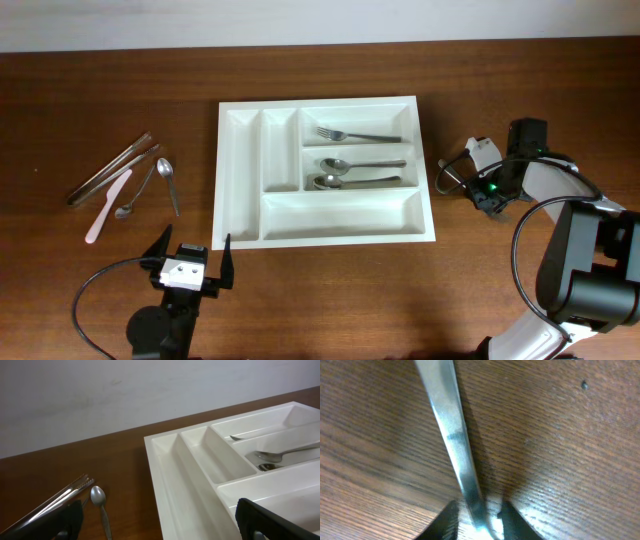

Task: Pack container
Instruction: 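Lower the right gripper and grasp the remaining silver fork, then lift the fork with the right gripper and move it toward the tray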

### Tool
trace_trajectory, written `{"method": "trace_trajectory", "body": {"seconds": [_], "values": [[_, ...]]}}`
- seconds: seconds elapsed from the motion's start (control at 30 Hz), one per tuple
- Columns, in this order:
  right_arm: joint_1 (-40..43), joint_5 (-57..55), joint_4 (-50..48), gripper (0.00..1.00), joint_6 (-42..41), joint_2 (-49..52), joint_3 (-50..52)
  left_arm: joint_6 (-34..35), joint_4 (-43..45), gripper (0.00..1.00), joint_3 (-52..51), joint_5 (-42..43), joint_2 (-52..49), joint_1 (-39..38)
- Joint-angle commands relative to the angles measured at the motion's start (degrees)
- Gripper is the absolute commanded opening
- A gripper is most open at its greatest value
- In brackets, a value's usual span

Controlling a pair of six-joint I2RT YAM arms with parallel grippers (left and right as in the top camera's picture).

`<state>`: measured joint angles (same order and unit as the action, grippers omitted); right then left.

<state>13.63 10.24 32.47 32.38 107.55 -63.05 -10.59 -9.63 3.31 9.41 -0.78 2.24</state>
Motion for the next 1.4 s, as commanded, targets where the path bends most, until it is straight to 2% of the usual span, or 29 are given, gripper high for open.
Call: {"method": "trace_trajectory", "body": {"seconds": [0.0, 0.1, 0.17, 0.57, 1.13, 1.37], "values": [[0.28, 0.68, 0.24, 0.23, -0.28, 1.6, 0.63, 0.7, 0.17, 0.99, -0.44, -0.2, 0.48, 0.17], [0.28, 0.68, 0.2, 0.14, -0.28, 1.6, 0.63, 0.7, 0.17, 0.99, -0.44, -0.17, 0.48, 0.17], [0.28, 0.44, 0.2, 0.04, -0.26, 1.6, 0.63, 0.7, 0.17, 0.99, -0.44, -0.17, 0.48, 0.17], [0.26, -0.7, -1.42, 0.04, -0.28, 1.46, -0.74, 0.7, 0.17, 0.99, -0.44, -0.17, 0.48, 0.17], [0.07, -1.81, 7.52, 0.04, -0.26, -1.14, -22.38, 0.7, 0.17, 0.99, -0.44, -0.2, 0.48, 0.17], [-3.87, -1.79, 9.51, 0.04, 0.52, -1.22, -29.83, 0.7, 0.17, 0.99, -0.44, -0.17, 0.48, 0.17]]}}
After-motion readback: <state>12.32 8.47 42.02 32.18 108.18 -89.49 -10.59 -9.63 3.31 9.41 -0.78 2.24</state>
